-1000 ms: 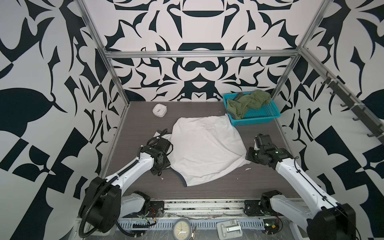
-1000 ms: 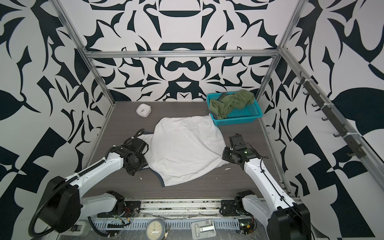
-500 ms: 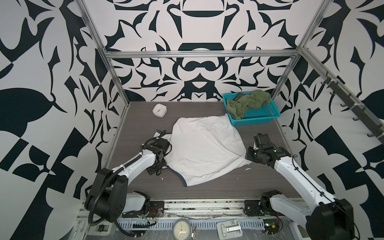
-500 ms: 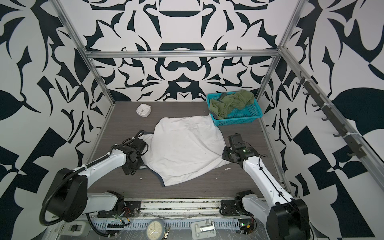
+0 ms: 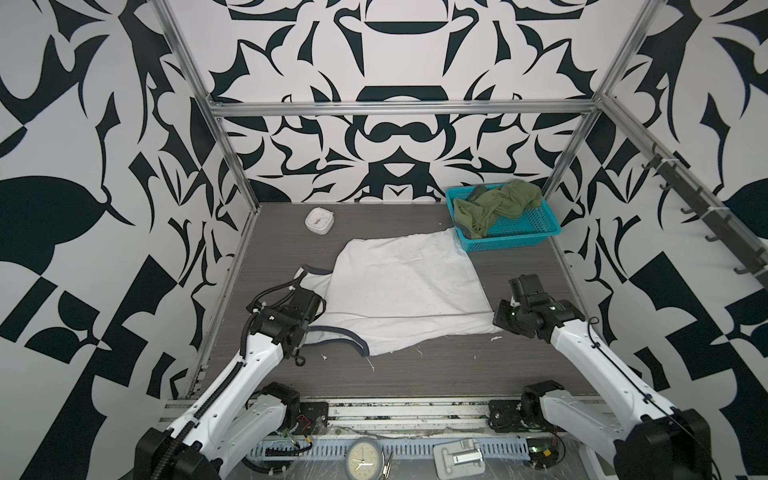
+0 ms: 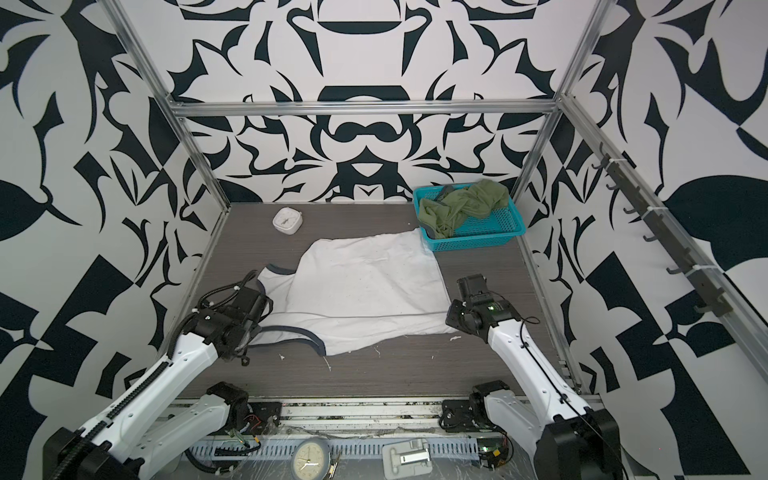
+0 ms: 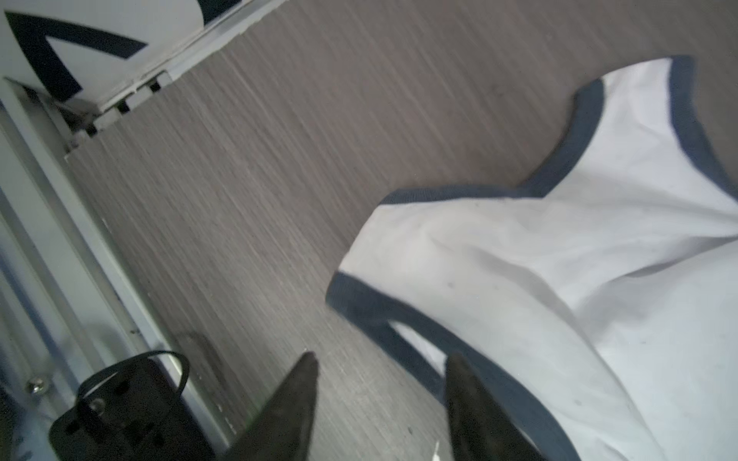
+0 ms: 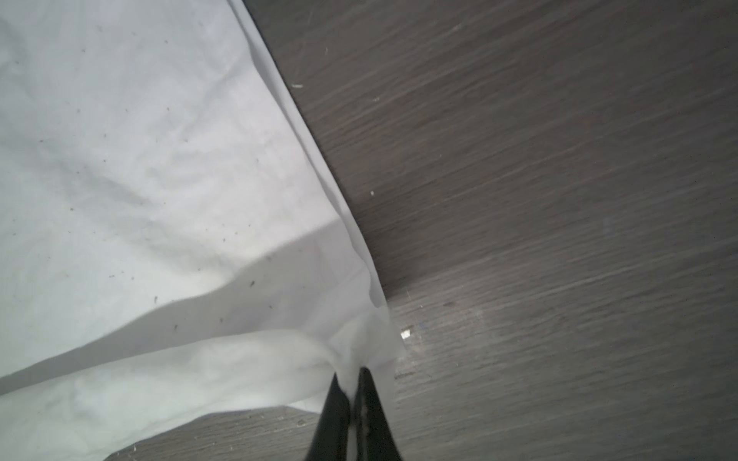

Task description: Fold and stack the tank tops

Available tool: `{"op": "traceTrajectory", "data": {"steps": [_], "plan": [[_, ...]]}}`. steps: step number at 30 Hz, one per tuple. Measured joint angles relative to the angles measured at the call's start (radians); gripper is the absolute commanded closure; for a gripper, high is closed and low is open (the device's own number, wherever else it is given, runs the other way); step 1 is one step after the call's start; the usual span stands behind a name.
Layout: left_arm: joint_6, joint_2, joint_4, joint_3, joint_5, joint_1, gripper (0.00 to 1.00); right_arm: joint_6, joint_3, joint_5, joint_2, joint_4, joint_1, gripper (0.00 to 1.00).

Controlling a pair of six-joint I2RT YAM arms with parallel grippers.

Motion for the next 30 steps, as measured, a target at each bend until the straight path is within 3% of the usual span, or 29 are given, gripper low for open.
{"op": "traceTrajectory", "data": {"steps": [3, 7, 12, 19, 23, 30], "plan": [[-0.004, -0.057, -0.010, -0.005, 0.007, 0.000, 0.24, 0.001, 0.019, 0.023, -0.008, -0.034, 0.000, 0.53], [0.063, -0.055, 0.013, 0.067, 0.027, 0.000, 0.22, -0.013, 0.111, 0.061, -0.010, -0.075, -0.001, 0.47], [0.205, 0.131, 0.173, 0.154, 0.166, 0.001, 0.25, -0.032, 0.182, 0.024, -0.006, -0.047, 0.017, 0.47], [0.327, 0.498, 0.377, 0.211, 0.357, 0.000, 0.24, -0.032, 0.225, -0.017, 0.228, 0.039, 0.265, 0.48], [0.377, 0.577, 0.423, 0.218, 0.391, 0.032, 0.24, -0.034, 0.232, -0.026, 0.371, 0.084, 0.301, 0.49], [0.414, 0.660, 0.517, 0.199, 0.475, 0.173, 0.24, -0.040, 0.244, -0.025, 0.524, 0.114, 0.340, 0.49]]}}
